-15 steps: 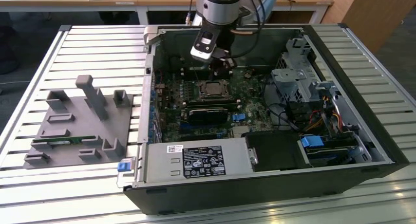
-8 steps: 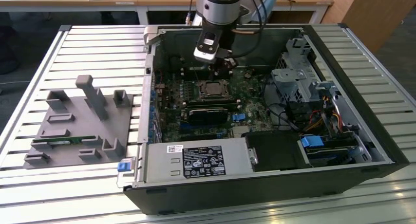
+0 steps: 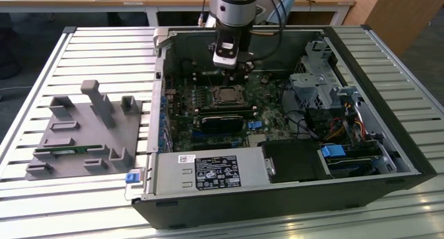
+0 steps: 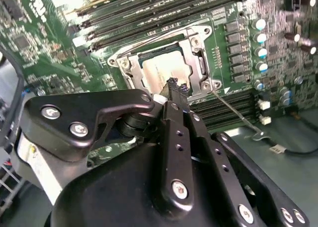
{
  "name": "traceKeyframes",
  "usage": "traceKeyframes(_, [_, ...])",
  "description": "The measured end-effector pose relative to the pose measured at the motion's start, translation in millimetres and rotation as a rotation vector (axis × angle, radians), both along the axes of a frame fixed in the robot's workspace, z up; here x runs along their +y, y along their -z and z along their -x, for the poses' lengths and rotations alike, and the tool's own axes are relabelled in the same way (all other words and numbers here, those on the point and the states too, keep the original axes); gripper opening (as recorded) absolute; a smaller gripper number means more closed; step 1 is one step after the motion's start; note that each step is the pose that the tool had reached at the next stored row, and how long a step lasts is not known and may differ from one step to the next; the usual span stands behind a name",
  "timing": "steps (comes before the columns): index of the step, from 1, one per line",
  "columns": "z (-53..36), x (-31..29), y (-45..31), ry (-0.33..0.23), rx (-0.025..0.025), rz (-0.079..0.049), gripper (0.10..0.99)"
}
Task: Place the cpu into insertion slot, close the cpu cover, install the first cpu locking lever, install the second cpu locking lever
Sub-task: 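Install the first cpu locking lever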
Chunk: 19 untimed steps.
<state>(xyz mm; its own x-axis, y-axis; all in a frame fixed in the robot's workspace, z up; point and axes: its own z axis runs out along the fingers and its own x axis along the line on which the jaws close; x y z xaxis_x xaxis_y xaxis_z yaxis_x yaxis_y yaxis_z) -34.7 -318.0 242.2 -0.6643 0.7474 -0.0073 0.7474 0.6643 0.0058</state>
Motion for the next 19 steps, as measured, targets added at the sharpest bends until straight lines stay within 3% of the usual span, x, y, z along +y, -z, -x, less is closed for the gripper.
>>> traceKeyframes(6, [0.0, 0.0, 0.3, -0.110, 0.0000, 0.000, 0.106])
traceKeyframes(9, [0.0, 0.0, 0.5, -0.200, 0.0000, 0.000, 0.106])
traceKeyframes(19, [0.0, 0.0, 0.6, -0.371, 0.0000, 0.000, 0.106])
